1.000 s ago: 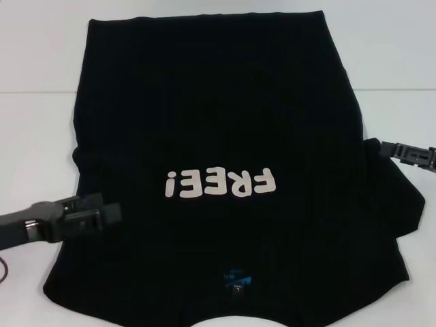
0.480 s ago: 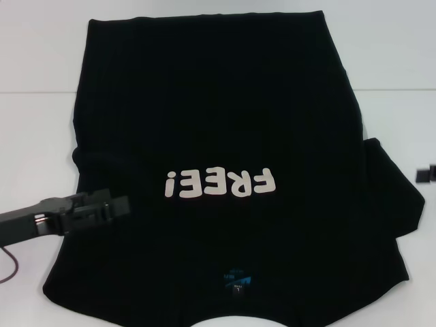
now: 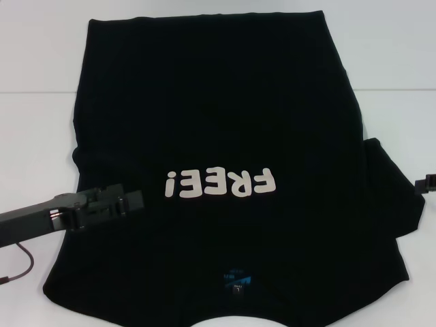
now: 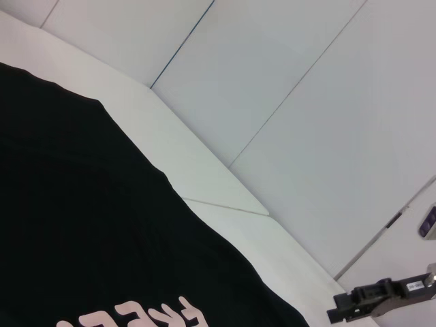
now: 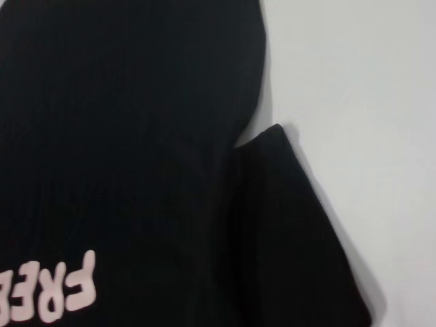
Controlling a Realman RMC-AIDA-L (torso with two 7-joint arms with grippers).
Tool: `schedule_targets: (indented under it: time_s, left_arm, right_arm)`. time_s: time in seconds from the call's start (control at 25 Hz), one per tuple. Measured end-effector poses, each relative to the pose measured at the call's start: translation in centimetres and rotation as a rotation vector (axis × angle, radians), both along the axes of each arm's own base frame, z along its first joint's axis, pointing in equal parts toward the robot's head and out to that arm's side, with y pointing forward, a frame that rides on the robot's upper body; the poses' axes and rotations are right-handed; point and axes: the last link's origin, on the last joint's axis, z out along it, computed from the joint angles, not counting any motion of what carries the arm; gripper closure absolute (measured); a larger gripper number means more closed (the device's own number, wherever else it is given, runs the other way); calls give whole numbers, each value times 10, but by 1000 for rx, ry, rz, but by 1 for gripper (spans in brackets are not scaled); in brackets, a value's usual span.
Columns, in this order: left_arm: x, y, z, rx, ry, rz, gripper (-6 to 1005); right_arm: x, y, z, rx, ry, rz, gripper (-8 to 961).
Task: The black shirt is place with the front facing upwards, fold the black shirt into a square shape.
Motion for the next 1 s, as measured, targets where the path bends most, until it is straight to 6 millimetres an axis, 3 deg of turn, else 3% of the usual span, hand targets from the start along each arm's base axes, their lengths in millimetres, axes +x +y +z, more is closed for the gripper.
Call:
schedule_targets:
  time_s: [1.0]
  left_arm:
    - [-3,-2,-1,1,-17,31,199]
  right_arm:
    - [-3,14,-29,-26,-81,22,121]
